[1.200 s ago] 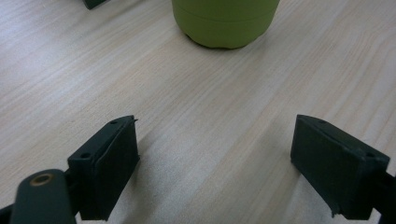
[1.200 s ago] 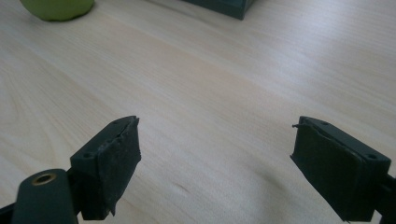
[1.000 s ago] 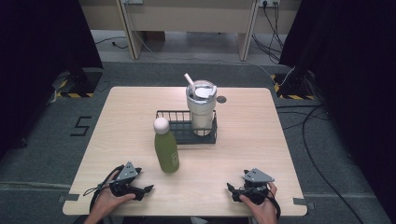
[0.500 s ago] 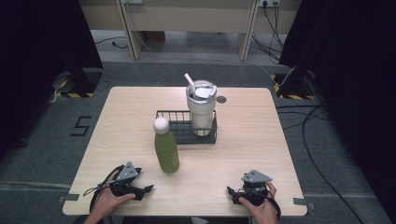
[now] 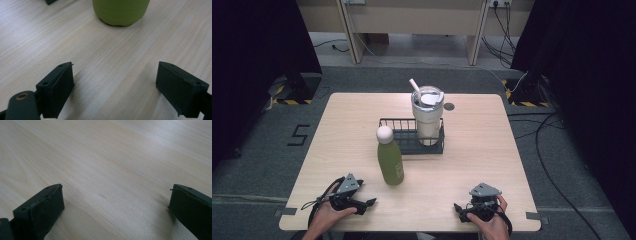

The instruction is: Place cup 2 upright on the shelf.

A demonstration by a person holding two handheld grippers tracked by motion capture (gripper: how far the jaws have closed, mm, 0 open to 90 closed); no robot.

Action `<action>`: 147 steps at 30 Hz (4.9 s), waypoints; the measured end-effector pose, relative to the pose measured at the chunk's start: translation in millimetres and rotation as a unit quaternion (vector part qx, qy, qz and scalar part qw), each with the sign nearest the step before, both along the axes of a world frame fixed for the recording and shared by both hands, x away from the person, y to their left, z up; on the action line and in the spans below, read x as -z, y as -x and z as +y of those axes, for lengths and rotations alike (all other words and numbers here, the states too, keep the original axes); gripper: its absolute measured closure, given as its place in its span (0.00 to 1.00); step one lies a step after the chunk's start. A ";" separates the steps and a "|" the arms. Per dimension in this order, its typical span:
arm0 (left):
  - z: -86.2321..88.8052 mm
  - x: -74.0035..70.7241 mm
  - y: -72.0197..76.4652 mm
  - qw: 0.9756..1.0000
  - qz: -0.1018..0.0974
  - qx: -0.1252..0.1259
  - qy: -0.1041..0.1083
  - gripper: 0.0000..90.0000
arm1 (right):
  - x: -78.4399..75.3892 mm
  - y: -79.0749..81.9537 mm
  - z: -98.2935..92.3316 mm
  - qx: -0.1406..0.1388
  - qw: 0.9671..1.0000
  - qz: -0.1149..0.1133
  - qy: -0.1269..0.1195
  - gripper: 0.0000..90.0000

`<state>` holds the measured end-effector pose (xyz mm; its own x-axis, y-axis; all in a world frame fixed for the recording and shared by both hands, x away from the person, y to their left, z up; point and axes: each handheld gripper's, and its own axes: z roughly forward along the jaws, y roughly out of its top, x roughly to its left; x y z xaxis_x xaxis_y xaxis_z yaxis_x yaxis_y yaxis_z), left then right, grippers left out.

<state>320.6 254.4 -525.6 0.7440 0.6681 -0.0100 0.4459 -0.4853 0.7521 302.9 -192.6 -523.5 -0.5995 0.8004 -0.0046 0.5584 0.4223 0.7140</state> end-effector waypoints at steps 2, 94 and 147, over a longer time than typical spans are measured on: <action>0.3 0.3 -0.1 1.000 0.000 0.000 0.005 0.16 | 0.0 -0.1 0.0 0.000 1.000 0.000 0.000 0.00; -63.2 -29.6 -56.6 0.978 -0.112 0.019 0.173 0.17 | 1.7 2.7 -1.8 0.002 1.000 -0.009 -0.005 0.00; -63.5 -103.4 -88.0 0.972 -0.124 0.039 0.195 0.23 | 1.6 2.8 -1.9 0.003 1.000 -0.008 -0.006 0.00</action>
